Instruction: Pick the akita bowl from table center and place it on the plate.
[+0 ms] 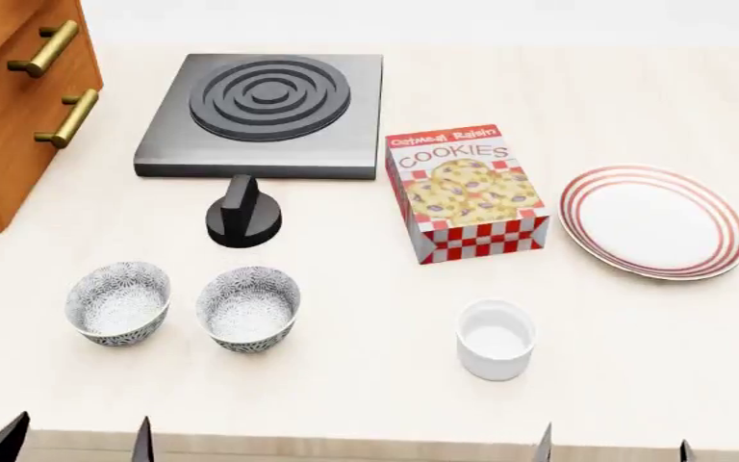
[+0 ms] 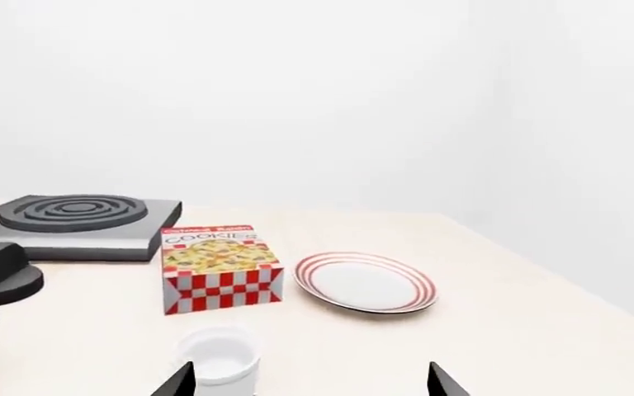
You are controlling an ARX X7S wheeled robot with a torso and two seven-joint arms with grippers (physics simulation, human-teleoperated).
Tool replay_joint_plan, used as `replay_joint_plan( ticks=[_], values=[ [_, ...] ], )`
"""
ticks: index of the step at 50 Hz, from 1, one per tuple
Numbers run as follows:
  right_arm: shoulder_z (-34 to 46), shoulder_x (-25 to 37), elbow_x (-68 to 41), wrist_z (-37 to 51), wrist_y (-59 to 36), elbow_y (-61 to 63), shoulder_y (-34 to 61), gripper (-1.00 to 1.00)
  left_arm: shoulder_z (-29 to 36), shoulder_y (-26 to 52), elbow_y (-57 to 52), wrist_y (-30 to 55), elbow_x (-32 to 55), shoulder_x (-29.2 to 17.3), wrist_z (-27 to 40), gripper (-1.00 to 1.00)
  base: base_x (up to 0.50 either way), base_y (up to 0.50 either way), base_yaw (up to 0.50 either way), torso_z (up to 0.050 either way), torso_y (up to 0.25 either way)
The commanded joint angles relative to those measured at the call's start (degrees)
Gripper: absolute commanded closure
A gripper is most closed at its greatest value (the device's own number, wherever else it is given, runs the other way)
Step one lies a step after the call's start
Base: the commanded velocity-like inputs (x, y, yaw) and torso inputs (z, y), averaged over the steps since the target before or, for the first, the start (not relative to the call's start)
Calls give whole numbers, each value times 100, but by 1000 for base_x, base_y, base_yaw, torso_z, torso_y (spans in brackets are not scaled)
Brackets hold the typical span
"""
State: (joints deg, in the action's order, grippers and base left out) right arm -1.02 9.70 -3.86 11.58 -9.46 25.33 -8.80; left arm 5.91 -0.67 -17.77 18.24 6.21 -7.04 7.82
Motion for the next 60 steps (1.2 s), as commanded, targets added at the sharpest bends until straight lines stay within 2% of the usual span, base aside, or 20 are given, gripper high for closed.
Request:
replay_joint_plan(
  ticks=[1, 7, 9, 12, 20, 24, 31, 36, 49, 60],
  values=[
    [-863, 68, -365, 82, -388, 1243, -484, -100, -468, 482, -777, 670, 397, 47, 26, -100, 0, 0, 0, 0, 0],
    [-1170, 23, -489, 177, 0, 1558, -727, -100, -639, 920, -937, 1099, 621, 88, 202, -100, 0, 0, 0, 0, 0],
    [-1217, 21, -512, 197, 58, 1560, -756, -100, -634, 839, -922, 964, 606, 59, 190, -100, 0, 0, 0, 0, 0],
    [-1351, 31, -591, 205, 180, 1572, -850, -100, -1128, 934, -1037, 1234, 1097, 150, 302, -100, 0, 0, 0, 0, 0],
    [-1448, -19, -638, 220, 580, 1401, -986, -100, -1571, 1063, -846, 1116, 1319, 96, 439, -100, 321, 0, 0, 0, 0],
    [-1428, -63, -617, 253, 732, 1277, -995, -100, -1510, 1043, -735, 994, 1264, 66, 440, -100, 500, 0, 0, 0, 0],
    [-1458, -51, -653, 365, 560, 1323, -1020, -100, -1504, 1142, -745, 1367, 1377, -37, 561, -100, 286, 0, 0, 0, 0],
    [-1536, -35, -818, 379, 600, 1397, -1086, -100, -1799, 1247, -719, 1613, 1822, 32, 597, -100, 0, 0, 0, 0, 0],
    [-1506, 29, -816, 495, 443, 1391, -1065, -100, -1641, 1181, -757, 1342, 1754, -68, 555, -100, 482, 0, 0, 0, 0],
    [-1542, 67, -907, 541, 490, 1403, -1091, -100, -1617, 1340, -686, 1688, 1810, -114, 805, -100, 0, 0, 0, 0, 0]
  ],
)
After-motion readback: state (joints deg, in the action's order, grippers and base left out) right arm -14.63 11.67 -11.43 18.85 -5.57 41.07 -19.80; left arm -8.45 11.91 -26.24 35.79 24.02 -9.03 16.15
